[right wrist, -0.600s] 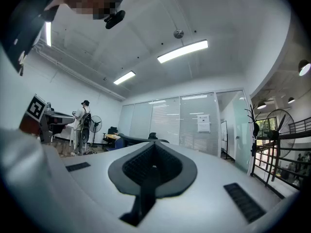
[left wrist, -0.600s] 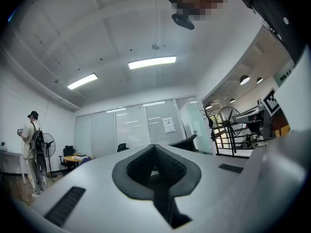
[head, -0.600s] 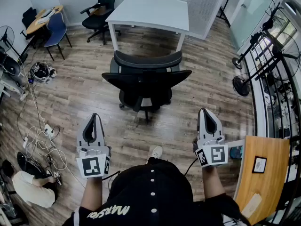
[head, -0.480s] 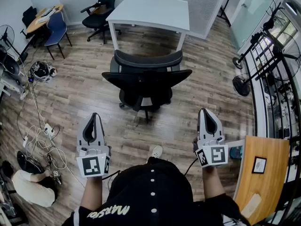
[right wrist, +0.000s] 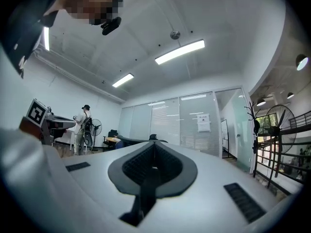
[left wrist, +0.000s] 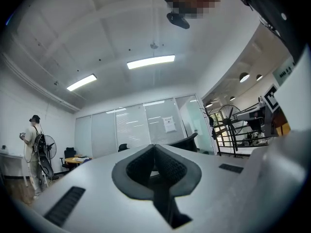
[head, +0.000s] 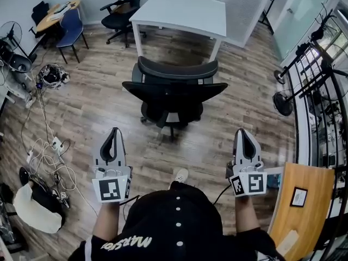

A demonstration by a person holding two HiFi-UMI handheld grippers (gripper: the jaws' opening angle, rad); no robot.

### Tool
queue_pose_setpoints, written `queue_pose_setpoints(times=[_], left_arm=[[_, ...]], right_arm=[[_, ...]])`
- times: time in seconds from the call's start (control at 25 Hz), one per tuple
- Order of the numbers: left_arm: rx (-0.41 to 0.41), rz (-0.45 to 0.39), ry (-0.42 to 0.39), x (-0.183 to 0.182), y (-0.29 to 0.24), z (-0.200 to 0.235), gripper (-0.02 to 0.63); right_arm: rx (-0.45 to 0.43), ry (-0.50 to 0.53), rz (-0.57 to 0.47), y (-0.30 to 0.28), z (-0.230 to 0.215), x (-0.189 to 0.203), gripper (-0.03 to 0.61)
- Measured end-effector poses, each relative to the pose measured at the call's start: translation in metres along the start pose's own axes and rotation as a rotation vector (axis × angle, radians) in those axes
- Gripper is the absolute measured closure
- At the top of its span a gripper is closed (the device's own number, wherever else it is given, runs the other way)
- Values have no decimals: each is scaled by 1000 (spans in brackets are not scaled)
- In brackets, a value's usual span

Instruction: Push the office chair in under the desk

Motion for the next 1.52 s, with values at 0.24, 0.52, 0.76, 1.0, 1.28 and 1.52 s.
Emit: queue_pose_setpoints(times=[0.24,0.52,0.76,1.0,1.28,1.52], left_arm=[[9,13,-18,3,-5,-2,467],[33,82,-47,17,-22,-9,291],[36,124,-10,22,-41,-16,281],[54,154,-22,30,-62,-19,278],[67,190,-14,43,-89,-32,268],[50,211,-25,50,-108,-39,264]], right_arm=[[-20,-8,-24,-3,-1,0,491],[-43,-50,-7,-19,-11,12,291],[-76,-55,9,-41,-18,17,295],[-111,-18,46,-67,-23,27,295],[-139,3,64,-94,-41,36,295],[-170,16,98,-109,-58,42,295]])
Point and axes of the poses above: the fingertips, and each gripper's own axes: y backward along the fingers, z to its left, x out of its underside, the point moved 3 cm from there along y, backward along the fingers, and after that the axes turned 1 degree about -y, right-handed, at the moved point
